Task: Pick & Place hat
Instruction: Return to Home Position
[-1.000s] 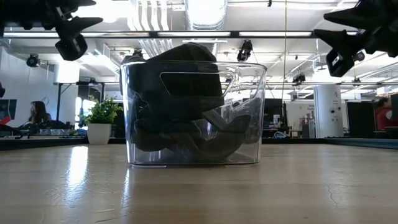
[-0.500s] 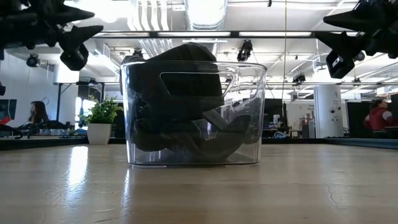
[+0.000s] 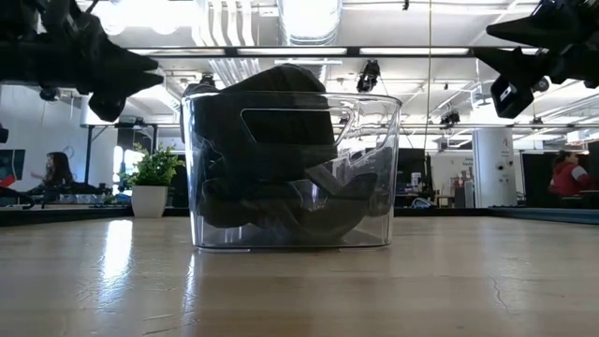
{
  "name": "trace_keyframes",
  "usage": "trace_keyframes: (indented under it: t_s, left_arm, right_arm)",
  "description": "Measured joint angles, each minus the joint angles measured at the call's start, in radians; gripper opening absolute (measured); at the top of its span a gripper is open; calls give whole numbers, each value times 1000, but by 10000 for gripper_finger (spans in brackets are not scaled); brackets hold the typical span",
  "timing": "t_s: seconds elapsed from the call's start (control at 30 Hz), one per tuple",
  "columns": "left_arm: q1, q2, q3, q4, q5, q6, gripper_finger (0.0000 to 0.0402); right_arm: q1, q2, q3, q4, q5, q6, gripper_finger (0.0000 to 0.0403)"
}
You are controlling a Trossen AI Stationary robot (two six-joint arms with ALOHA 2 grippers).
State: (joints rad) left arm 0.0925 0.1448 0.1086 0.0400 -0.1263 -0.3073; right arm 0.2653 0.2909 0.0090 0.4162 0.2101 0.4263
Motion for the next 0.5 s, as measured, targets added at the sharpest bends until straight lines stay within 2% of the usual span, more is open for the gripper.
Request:
trace_keyframes:
  t_s: [0.2, 0.33, 0.5]
  left_arm:
    - [-1, 8, 0, -3, 81, 218, 128]
    - [-1, 10, -13, -39, 142, 227, 128]
    - [-2, -5, -100, 50, 152, 220, 128]
  right_arm:
    - [0, 2, 0, -1, 0, 0, 132]
    - [0, 5, 0, 0, 0, 0, 130]
    - [0, 5, 0, -1, 0, 0, 123]
